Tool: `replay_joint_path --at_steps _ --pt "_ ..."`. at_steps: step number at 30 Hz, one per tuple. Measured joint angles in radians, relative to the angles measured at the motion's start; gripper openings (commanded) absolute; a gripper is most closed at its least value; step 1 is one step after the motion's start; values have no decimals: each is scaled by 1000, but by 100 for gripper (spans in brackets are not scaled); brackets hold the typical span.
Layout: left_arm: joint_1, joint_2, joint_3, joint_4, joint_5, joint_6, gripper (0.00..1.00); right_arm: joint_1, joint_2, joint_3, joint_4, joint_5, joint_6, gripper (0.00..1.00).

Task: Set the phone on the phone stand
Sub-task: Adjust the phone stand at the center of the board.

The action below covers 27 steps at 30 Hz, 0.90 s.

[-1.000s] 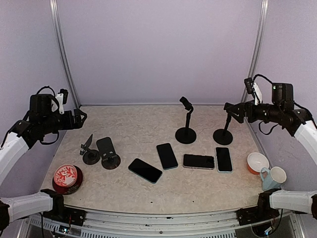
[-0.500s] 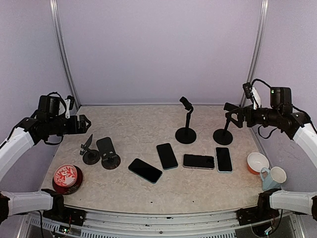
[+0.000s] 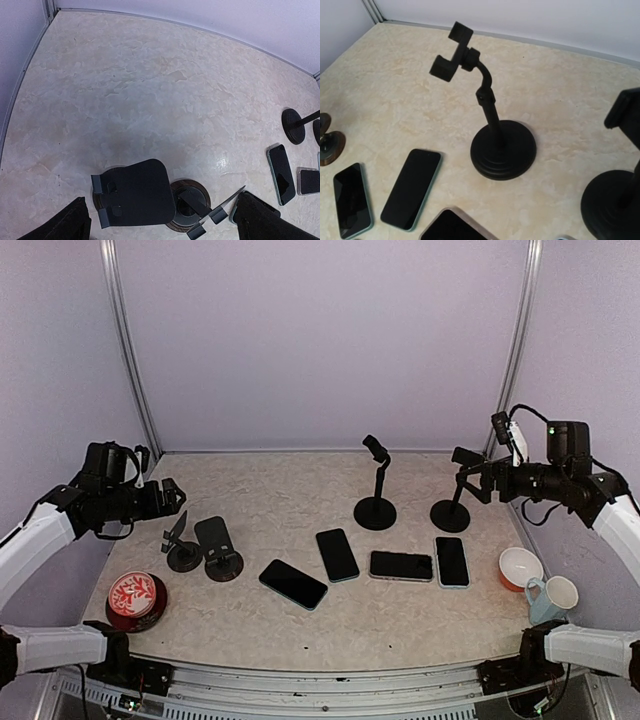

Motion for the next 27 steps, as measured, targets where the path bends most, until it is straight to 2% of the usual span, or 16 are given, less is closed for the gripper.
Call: replay_joint_path --at_steps 27 --pt "0 26 -119 44 -8 -131 99 0 -22 -41 6 0 29 100"
